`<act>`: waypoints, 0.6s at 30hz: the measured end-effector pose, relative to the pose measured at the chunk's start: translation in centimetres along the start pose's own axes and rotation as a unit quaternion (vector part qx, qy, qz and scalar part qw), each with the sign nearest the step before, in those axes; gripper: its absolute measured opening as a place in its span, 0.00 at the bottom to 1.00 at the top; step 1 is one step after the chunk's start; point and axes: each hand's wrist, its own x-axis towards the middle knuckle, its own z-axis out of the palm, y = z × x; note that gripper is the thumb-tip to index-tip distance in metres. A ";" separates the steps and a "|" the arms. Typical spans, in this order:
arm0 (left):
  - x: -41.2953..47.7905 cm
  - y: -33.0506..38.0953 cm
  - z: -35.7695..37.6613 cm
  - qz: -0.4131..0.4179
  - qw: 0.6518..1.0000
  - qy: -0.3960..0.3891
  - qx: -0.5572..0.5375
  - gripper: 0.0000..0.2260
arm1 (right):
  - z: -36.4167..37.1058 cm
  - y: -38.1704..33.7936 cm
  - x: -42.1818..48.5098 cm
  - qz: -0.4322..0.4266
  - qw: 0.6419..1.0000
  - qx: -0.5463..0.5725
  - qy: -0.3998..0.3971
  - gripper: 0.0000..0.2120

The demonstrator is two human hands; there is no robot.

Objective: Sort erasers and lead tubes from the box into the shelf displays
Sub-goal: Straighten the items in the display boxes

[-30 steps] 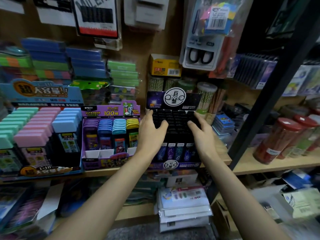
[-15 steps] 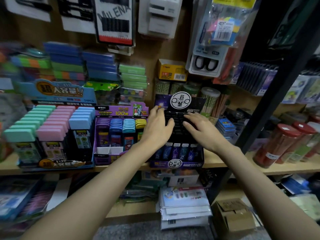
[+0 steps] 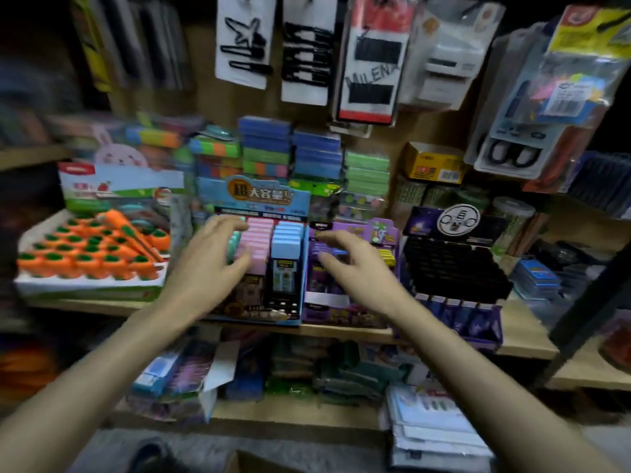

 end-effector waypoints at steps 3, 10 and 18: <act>0.0 -3.5 -0.4 -0.056 0.998 0.007 -0.042 0.21 | 4.0 -1.7 1.1 0.081 0.988 0.134 0.004 0.22; 1.8 -7.0 1.9 -0.179 0.952 -0.022 -0.247 0.30 | 8.5 -2.5 4.0 0.125 0.987 0.078 0.069 0.28; 4.2 -7.6 3.0 -0.208 0.901 -0.012 -0.380 0.23 | 9.5 -2.5 6.1 0.182 0.969 0.126 0.113 0.28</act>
